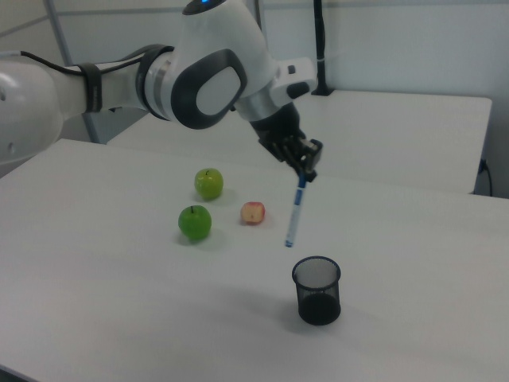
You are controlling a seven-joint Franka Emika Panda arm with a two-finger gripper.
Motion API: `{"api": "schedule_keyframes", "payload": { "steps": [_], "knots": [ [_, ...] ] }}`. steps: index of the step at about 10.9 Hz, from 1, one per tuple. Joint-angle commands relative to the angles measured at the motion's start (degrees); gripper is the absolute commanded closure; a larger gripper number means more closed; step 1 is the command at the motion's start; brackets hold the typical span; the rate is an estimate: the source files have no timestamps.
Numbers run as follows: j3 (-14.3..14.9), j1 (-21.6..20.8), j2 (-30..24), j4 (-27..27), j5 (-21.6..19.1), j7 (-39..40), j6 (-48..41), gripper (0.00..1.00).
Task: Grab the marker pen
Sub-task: 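Lift the marker up out of the pen cup, then carry the marker away from the cup toward the green apples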
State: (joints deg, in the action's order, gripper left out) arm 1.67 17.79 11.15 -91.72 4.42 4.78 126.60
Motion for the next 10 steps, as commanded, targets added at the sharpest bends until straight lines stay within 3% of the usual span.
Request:
{"api": "schedule_keyframes", "payload": {
  "steps": [1,4,6,10],
  "knots": [
    [-2.02,-5.12,-0.78,0.14,-0.64,-2.76,-9.32,1.00],
    [-3.51,-11.35,-1.75,0.40,-0.73,-3.28,-20.66,1.00],
    [-3.87,-16.01,-1.31,0.23,-0.82,-7.49,-23.76,1.00],
    [-3.87,-23.66,0.44,-0.74,-6.26,-9.09,-28.78,1.00]
  ]
}}
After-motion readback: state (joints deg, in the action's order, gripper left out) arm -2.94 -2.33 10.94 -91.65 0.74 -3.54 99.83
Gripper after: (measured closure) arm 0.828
